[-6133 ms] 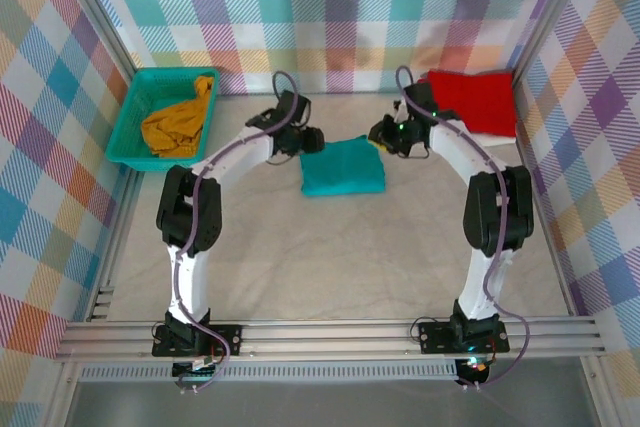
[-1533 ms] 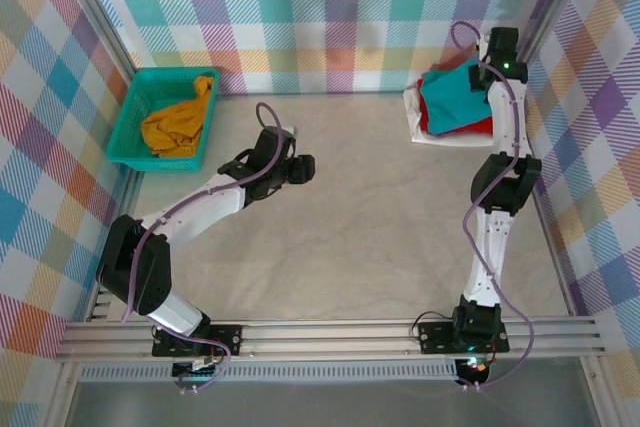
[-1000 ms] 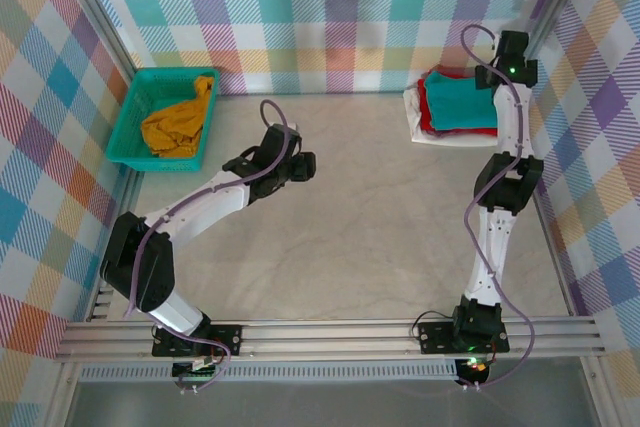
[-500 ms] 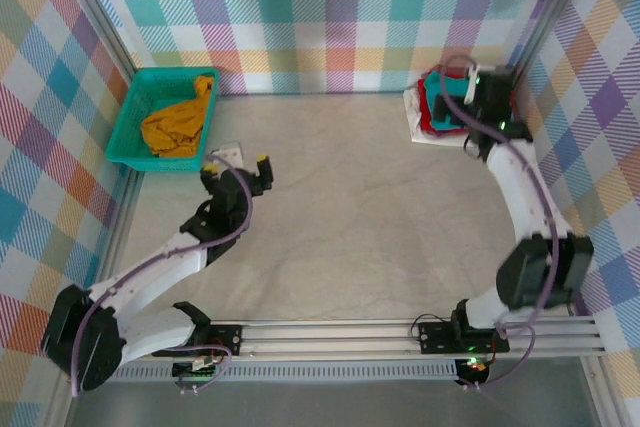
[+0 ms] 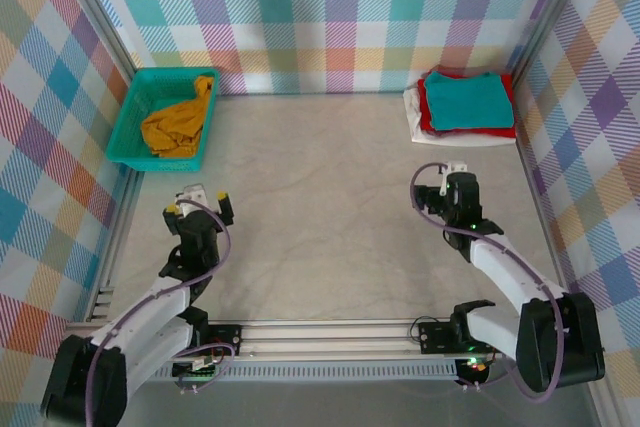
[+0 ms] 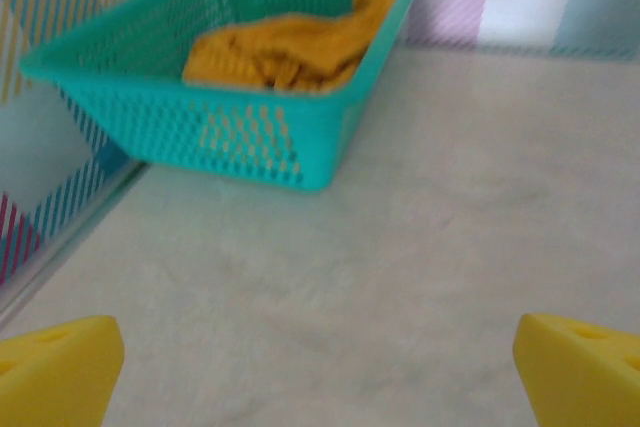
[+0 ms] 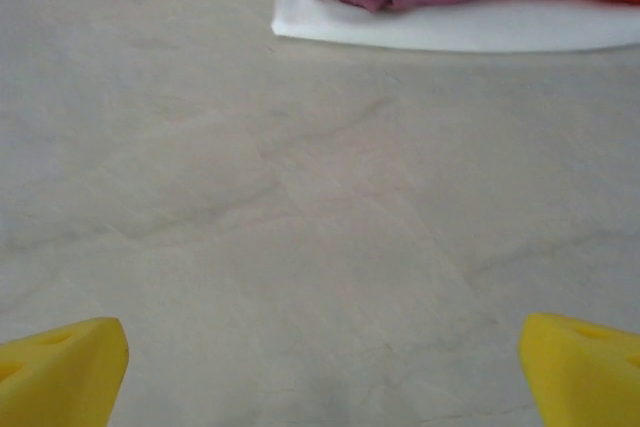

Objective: Fold and stack the t-shirts

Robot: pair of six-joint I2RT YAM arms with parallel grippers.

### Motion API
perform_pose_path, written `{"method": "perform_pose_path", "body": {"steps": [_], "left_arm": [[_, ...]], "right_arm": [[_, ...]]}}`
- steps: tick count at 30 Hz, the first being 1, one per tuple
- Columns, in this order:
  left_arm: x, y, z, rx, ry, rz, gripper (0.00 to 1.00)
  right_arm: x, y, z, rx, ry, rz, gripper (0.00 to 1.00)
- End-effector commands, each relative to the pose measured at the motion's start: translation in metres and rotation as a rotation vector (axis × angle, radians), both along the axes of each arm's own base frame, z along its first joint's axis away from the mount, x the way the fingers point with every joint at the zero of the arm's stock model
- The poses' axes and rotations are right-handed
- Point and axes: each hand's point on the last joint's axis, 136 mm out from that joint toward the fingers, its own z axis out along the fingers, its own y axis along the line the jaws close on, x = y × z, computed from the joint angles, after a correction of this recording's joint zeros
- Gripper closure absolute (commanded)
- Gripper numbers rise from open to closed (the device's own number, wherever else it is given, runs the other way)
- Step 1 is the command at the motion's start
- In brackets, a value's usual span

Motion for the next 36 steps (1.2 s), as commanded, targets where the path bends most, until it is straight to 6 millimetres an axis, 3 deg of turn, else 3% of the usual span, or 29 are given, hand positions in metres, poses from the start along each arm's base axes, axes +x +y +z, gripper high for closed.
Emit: {"method": "perform_pose_path", "body": {"steps": [1, 7, 13, 15, 22, 24, 27, 32, 36], "left_arm": [[0.018, -0.005, 0.001, -0.064, -0.016, -0.039, 0.00], [0.045, 0.004, -0.016, -0.061, 0.020, -0.004, 0.00], [0.079, 0.004, -0.023, -0.107, 0.018, -0.048, 0.00], [0.086, 0.006, -0.033, -0.124, 0.032, -0.054, 0.00], [0.083, -0.004, -0.046, -0.144, -0.006, -0.140, 0.00], [0.088, -0.015, -0.050, -0.148, 0.014, -0.215, 0.00], [0.094, -0.045, -0.053, -0.144, 0.070, -0.393, 0.00], [0.101, -0.031, -0.057, -0.153, 0.106, -0.308, 0.00], [0.100, -0.031, -0.057, -0.150, 0.102, -0.310, 0.00]], "right_arm": [[0.018, -0.014, 0.021, -0.001, -0.128, -0.073, 0.00], [0.028, -0.034, -0.011, -0.006, -0.108, -0.171, 0.00], [0.050, -0.042, -0.009, -0.015, -0.156, -0.184, 0.00], [0.056, -0.043, -0.013, 0.001, -0.121, -0.175, 0.00], [0.064, -0.012, -0.015, 0.028, -0.251, 0.032, 0.00], [0.063, -0.017, -0.021, 0.067, -0.224, 0.031, 0.00], [0.053, 0.001, -0.019, 0.064, -0.294, 0.142, 0.00], [0.064, -0.020, -0.025, 0.099, -0.230, 0.041, 0.00], [0.063, -0.017, -0.025, 0.089, -0.226, 0.053, 0.00]]}}
